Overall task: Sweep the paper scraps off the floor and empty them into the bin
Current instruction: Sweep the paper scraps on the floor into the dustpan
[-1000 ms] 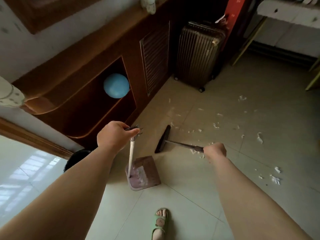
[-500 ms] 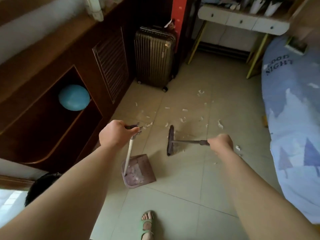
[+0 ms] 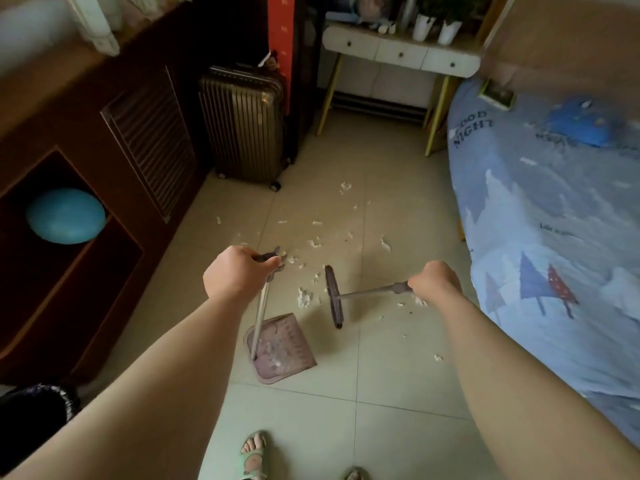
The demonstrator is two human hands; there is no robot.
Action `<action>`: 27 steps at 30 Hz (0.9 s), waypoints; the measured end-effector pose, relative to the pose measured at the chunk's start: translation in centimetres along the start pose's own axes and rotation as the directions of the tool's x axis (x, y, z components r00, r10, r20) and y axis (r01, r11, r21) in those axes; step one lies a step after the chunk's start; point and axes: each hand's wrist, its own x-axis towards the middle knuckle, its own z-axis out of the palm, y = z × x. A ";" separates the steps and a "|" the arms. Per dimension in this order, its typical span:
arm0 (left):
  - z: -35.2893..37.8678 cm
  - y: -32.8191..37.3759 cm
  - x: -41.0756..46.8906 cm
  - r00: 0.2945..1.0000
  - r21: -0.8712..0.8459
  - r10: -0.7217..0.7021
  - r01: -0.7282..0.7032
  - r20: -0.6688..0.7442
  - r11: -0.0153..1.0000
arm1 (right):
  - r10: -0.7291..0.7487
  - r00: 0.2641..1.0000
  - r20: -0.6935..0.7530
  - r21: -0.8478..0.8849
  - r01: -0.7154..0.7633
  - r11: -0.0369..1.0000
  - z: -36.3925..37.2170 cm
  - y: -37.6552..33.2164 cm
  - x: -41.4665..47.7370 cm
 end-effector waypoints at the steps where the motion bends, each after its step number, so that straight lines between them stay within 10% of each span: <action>1: 0.7 1.0 -0.6 1.000 -0.004 0.007 -0.007 0.011 1.000 | 0.002 1.000 0.001 -0.019 -0.002 1.000 -0.8 1.3 0.3; 14: 10.1 10.3 -7.0 0.990 0.036 0.078 -0.083 0.121 0.996 | 0.034 0.989 0.146 -0.022 -0.031 0.999 -0.3 15.0 2.8; 22: 13.1 13.0 -9.7 0.984 0.069 0.118 -0.128 0.137 0.989 | 0.314 0.746 0.588 -0.026 -0.371 0.928 0.9 20.0 3.1; 27: 14.5 15.4 -11.6 0.978 0.056 0.146 -0.156 0.151 0.986 | 0.291 0.850 0.440 0.121 -0.377 0.918 -1.9 24.7 3.2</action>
